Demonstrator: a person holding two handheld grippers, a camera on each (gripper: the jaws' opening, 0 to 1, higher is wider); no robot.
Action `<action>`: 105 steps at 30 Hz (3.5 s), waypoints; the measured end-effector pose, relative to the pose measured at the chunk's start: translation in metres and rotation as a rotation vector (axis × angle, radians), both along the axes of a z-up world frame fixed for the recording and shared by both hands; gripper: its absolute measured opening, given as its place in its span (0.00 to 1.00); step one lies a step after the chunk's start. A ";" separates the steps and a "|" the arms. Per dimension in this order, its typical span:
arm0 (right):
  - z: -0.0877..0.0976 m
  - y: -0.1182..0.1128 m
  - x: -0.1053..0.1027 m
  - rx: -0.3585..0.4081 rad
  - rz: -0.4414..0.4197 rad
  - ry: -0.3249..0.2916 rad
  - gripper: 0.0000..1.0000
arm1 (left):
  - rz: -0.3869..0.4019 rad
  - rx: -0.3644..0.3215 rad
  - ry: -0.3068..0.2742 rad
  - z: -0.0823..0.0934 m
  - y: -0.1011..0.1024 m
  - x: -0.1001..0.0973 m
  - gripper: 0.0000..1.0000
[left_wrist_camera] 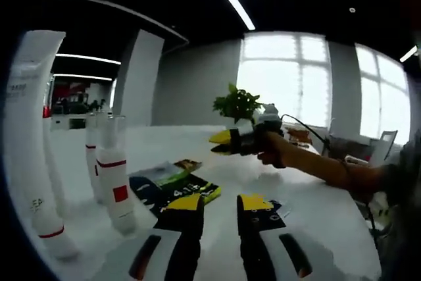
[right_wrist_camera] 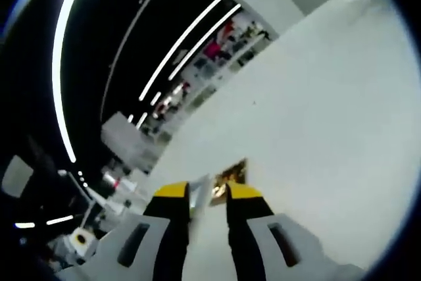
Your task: Arrange the skincare products in the storage area until every visible bottle or jar stands upright without overlapping.
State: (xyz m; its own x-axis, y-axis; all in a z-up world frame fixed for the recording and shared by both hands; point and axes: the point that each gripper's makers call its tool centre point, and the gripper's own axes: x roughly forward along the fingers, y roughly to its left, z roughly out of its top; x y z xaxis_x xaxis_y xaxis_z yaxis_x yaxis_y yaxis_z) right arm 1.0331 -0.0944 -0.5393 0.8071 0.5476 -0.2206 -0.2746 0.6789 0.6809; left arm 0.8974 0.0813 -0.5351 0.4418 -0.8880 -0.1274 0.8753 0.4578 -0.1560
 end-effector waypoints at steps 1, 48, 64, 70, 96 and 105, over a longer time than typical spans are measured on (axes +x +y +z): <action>0.000 0.000 0.000 0.001 0.004 -0.002 0.22 | -0.031 0.010 -0.001 0.005 -0.009 -0.006 0.39; 0.026 -0.016 -0.001 0.099 -0.008 -0.044 0.19 | -0.659 1.155 0.060 -0.066 -0.097 -0.053 0.70; 0.031 -0.011 -0.006 0.101 0.024 -0.053 0.19 | -0.583 1.169 -0.011 -0.053 -0.078 -0.040 0.39; 0.036 0.019 -0.022 0.128 0.195 -0.076 0.20 | -0.513 1.124 -0.057 -0.021 -0.058 -0.028 0.39; 0.033 0.124 -0.118 0.122 0.754 -0.010 0.18 | -0.171 0.957 -0.120 0.022 -0.025 0.018 0.39; 0.034 0.122 -0.119 0.094 0.744 -0.036 0.01 | -0.170 0.907 -0.138 0.026 -0.027 0.022 0.41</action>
State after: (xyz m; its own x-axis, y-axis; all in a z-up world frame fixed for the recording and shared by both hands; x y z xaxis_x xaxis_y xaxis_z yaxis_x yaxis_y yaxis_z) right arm 0.9141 0.0277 -0.5051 0.2220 0.9668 -0.1265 -0.6616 0.2446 0.7088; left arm 0.9199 0.0544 -0.5090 0.3779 -0.5291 -0.7598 0.9259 0.2179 0.3087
